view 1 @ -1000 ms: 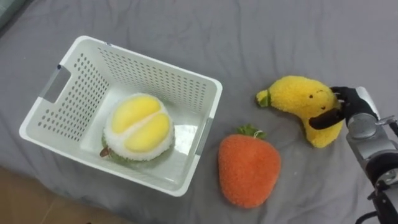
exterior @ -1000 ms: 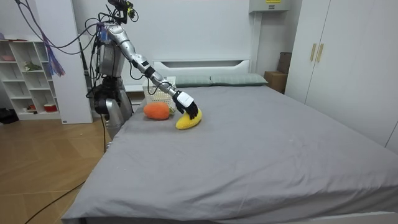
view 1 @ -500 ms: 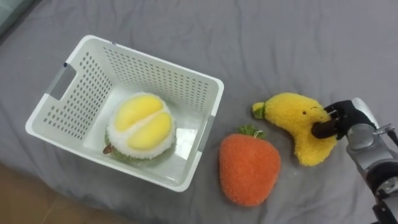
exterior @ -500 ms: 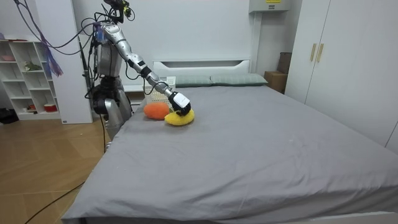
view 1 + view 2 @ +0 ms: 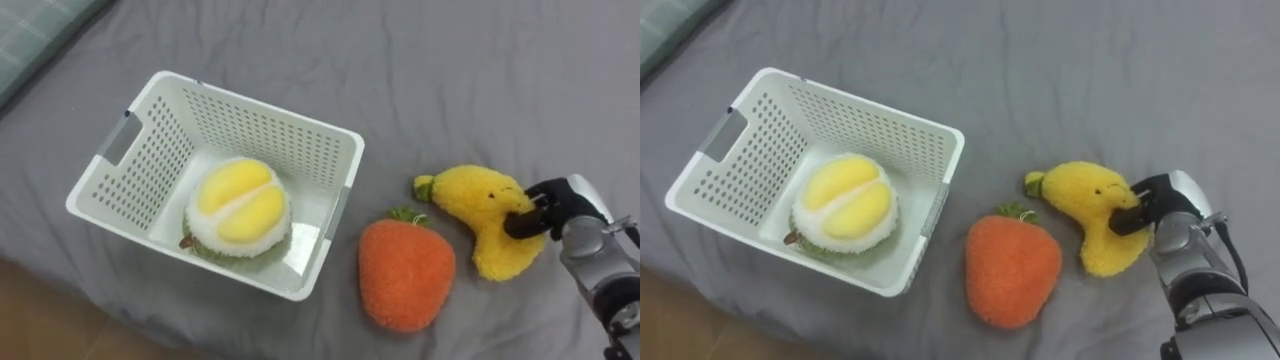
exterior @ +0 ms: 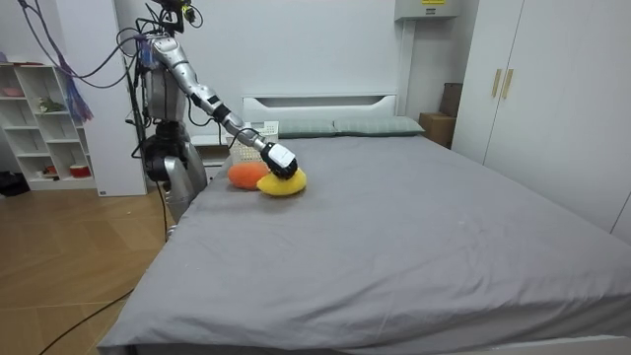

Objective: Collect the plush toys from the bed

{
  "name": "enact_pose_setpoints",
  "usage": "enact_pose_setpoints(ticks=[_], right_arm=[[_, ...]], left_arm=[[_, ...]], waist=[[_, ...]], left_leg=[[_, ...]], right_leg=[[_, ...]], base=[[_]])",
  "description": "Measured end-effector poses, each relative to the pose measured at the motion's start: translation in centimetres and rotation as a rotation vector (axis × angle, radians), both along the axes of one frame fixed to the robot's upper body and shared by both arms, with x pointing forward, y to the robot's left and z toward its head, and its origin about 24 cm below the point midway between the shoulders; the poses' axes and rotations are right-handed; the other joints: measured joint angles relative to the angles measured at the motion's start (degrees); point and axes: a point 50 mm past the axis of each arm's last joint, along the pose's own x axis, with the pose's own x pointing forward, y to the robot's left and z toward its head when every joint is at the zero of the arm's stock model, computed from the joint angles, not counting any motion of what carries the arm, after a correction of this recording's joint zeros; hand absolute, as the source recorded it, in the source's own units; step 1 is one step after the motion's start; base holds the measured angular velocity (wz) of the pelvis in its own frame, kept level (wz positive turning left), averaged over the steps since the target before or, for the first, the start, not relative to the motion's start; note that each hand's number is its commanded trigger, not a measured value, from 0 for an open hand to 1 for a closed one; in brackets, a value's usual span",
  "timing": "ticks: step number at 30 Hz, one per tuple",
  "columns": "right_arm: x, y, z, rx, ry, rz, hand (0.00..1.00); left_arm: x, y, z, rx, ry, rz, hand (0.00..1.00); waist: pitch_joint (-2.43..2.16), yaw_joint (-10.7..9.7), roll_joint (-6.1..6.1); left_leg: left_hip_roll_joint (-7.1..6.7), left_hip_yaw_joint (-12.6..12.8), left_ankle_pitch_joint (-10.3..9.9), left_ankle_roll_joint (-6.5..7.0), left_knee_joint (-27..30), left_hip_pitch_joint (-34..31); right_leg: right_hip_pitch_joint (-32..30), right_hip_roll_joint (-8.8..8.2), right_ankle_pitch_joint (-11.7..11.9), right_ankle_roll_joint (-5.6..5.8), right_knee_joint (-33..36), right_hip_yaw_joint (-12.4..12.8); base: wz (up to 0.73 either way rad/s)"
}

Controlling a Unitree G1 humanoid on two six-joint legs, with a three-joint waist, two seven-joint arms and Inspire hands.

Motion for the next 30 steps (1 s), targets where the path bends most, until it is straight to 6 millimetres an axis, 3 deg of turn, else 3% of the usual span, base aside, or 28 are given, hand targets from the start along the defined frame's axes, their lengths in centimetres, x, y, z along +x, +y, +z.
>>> enact_pose_setpoints(ticks=[1, 2, 3, 4, 6, 8, 12, 18, 25, 30], right_arm=[[0.4, 0.3, 0.5, 0.003, -0.024, 0.014, 1.0], [1.2, 1.1, 1.6, 0.006, -0.079, 0.054, 1.0], [2.0, 1.9, 2.7, 0.012, -0.137, 0.092, 1.0], [2.2, 2.2, 3.1, 0.017, -0.164, 0.108, 1.0], [2.0, 3.4, 4.2, 0.045, -0.25, 0.168, 1.0], [2.1, 4.9, 5.5, 0.062, -0.315, 0.247, 1.0], [2.5, 7.6, 8.7, 0.08, -0.433, 0.375, 1.0], [2.0, 10.5, 11.3, 0.113, -0.521, 0.518, 1.0], [1.6, 12.2, 12.9, 0.128, -0.558, 0.595, 1.0], [1.1, 14.5, 13.5, 0.116, -0.589, 0.669, 1.0]], left_arm=[[-0.2, 0.1, 0.0, 0.002, 0.003, 0.005, 0.0], [-0.4, 0.4, 0.1, 0.007, 0.002, 0.021, 0.0], [-0.9, 0.7, 0.1, 0.012, 0.008, 0.046, 0.0], [-1.1, 0.8, 0.1, 0.016, 0.012, 0.048, 0.0], [-1.1, 1.2, 0.3, 0.026, -0.003, 0.047, 0.0], [-1.0, 1.4, 0.4, 0.027, -0.02, 0.052, 0.0], [-0.2, 1.3, 0.5, 0.024, -0.043, 0.057, 0.0], [-0.3, 1.1, 0.6, 0.029, -0.041, 0.04, 0.0], [0.2, 0.8, 0.8, 0.025, -0.067, 0.039, 0.0], [0.1, 0.6, 0.9, 0.049, -0.059, -0.027, 0.0]], waist=[[-0.08, -0.2, -0.02], [-0.69, -1.2, -0.3], [-0.9, -1.8, -0.53], [-1.03, -2.2, -0.61], [-1.75, -2.6, -1.33], [-1.91, -2.9, -1.64], [-1.91, -3.6, -1.64], [-1.69, -3.1, -1.27], [-1.68, -1.8, -1.11], [-1.47, -0.7, -0.74]], left_leg=[[0.02, 0.1, 0.0, 0.0, -0.2, 0.4], [0.06, 0.3, 0.0, -0.01, -0.6, 1.1], [0.11, 0.5, 0.0, -0.03, -1.0, 2.3], [0.12, 0.5, 0.0, -0.04, -1.2, 2.9], [0.03, 0.6, 0.0, -0.04, -2.0, 5.9], [0.02, 0.8, 0.0, -0.04, -2.7, 7.3], [0.04, 0.9, 0.0, -0.05, -3.3, 9.7], [0.04, 0.8, 0.0, -0.07, -3.8, 11.8], [-0.01, 0.2, 0.0, -0.08, -3.6, 11.7], [-0.02, 0.1, 0.0, -0.09, -3.7, 12.0]], right_leg=[[0.3, 0.0, 0.0, 0.0, 0.0, 0.0], [0.6, 0.01, 0.0, 0.0, 0.0, 0.2], [1.6, 0.08, 0.0, 0.0, -0.1, 0.4], [2.2, 0.1, 0.0, 0.01, -0.2, 0.3], [5.4, 0.16, 0.0, 0.04, -1.5, 0.2], [6.9, 0.19, 0.0, 0.05, -2.1, -0.1], [8.9, 0.24, 0.0, 0.05, -2.2, 0.1], [11.2, 0.35, 0.0, 0.04, -2.9, 0.3], [11.3, 0.4, 0.0, 0.04, -2.9, -0.1], [11.7, 0.42, 0.0, 0.04, -3.1, -0.2]], base=[[-0.08], [-0.1], [-0.08], [0.0], [0.0], [-0.02], [0.0], [-0.03], [0.03], [0.01]])
